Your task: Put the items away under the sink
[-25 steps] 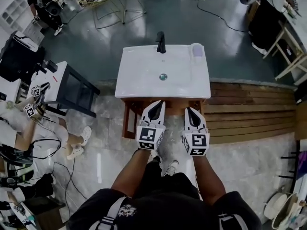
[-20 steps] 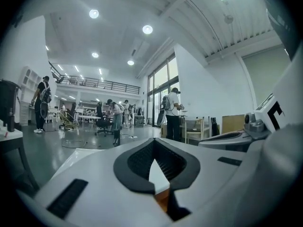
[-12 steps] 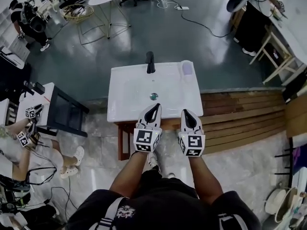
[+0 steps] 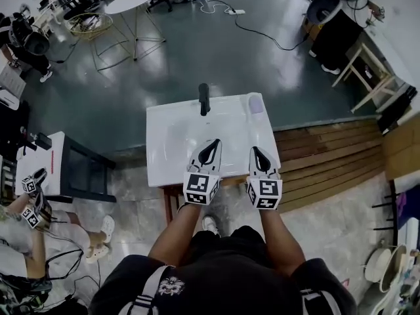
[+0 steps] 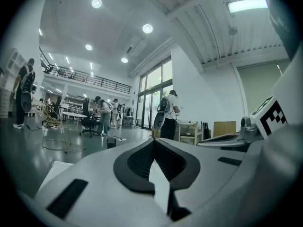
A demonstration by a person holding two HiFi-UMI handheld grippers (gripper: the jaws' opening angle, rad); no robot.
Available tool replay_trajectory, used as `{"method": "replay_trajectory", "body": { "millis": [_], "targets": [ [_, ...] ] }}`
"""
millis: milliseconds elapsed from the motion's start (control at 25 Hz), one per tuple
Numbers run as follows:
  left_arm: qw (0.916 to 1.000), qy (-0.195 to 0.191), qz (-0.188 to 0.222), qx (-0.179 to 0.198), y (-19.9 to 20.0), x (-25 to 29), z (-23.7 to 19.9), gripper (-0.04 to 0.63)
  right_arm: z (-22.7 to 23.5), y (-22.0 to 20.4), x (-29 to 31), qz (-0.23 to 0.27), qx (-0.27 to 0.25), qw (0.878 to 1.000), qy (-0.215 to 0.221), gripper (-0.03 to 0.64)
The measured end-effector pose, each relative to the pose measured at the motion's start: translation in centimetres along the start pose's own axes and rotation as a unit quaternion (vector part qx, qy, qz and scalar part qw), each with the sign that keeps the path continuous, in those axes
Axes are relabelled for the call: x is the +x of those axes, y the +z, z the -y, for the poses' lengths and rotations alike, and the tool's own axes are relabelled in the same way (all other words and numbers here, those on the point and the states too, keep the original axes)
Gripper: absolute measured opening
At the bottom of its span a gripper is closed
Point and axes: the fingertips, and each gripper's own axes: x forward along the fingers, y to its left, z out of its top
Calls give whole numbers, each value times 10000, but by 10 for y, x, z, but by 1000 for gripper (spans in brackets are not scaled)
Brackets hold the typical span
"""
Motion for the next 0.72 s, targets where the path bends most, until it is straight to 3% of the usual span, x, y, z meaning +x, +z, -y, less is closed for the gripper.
{"method": "replay_trajectory", "body": {
  "millis": [280, 720],
  "targets": [
    [9999, -67, 53, -113, 1, 27, -14, 3, 15, 4, 29, -131, -125, 9998, -65, 24],
    [9999, 11, -103, 8, -7, 107, -23, 3, 72, 1, 98, -237, -155, 9996, 61, 25]
  ]
}}
